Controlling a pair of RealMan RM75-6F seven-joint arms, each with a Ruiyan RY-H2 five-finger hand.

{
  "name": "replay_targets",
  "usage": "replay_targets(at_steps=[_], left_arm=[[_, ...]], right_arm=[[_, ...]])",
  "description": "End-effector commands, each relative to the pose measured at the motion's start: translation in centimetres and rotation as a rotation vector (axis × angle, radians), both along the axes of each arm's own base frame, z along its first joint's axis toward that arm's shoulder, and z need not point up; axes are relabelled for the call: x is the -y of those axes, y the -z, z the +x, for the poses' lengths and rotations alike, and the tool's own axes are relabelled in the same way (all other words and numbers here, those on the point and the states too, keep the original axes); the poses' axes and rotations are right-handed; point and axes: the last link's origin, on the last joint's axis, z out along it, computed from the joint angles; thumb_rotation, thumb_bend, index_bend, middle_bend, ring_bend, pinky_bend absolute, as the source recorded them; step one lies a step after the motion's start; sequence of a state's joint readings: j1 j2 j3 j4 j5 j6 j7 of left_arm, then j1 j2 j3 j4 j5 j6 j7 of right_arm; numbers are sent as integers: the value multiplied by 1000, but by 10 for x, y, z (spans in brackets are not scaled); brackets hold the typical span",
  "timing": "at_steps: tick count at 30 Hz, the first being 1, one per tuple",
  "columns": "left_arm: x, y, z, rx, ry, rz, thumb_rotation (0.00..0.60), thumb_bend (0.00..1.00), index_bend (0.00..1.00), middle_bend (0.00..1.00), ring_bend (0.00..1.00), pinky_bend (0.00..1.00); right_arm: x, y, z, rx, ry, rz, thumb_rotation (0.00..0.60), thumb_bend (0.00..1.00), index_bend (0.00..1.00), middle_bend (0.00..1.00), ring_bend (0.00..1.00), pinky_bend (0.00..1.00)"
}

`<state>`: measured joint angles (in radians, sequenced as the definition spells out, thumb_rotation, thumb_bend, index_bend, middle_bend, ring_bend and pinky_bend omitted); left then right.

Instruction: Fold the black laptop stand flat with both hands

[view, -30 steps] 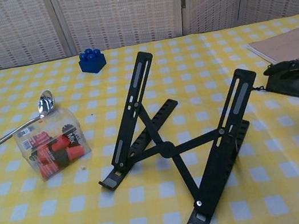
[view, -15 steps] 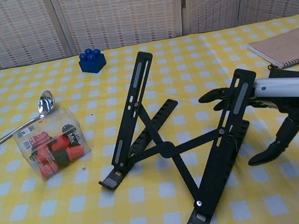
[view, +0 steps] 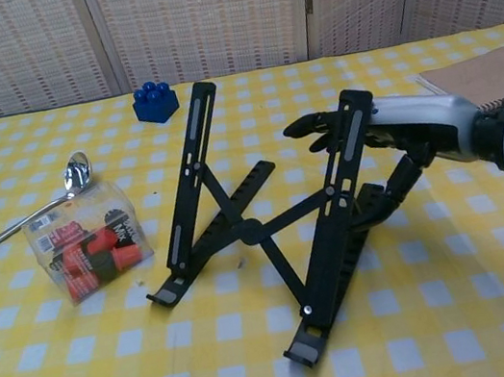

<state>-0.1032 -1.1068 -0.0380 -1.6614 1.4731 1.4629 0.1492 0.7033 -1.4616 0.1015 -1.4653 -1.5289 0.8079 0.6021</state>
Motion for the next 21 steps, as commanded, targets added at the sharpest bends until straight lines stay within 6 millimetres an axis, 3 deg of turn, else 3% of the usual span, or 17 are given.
replay_targets(at_steps=[1,6,11,16,21], left_arm=[[0,0,0,1,-3,-1,600,195,63,32,27,0],[1,0,0,-1,-5,-5,600,194,63,32,27,0],[2,0,0,-1,-5,-9,600,194,63,32,27,0],[3,-1,-1,-4,-7,-6,600,194,63,32,32,0],[3,0,2,-2,5,-8,600,194,63,32,33,0]], right_arm=[[15,3,12,5,1,-12,600,161,0,0,75,0],[35,8,28,-10,-14,-22,600,159,0,0,77,0],[48,4,30,-47,-19,-37,600,160,0,0,75,0],[42,-5,22,-49,6,20,600,160,0,0,76,0],[28,-1,19,16,37,107,600,160,0,0,74,0]])
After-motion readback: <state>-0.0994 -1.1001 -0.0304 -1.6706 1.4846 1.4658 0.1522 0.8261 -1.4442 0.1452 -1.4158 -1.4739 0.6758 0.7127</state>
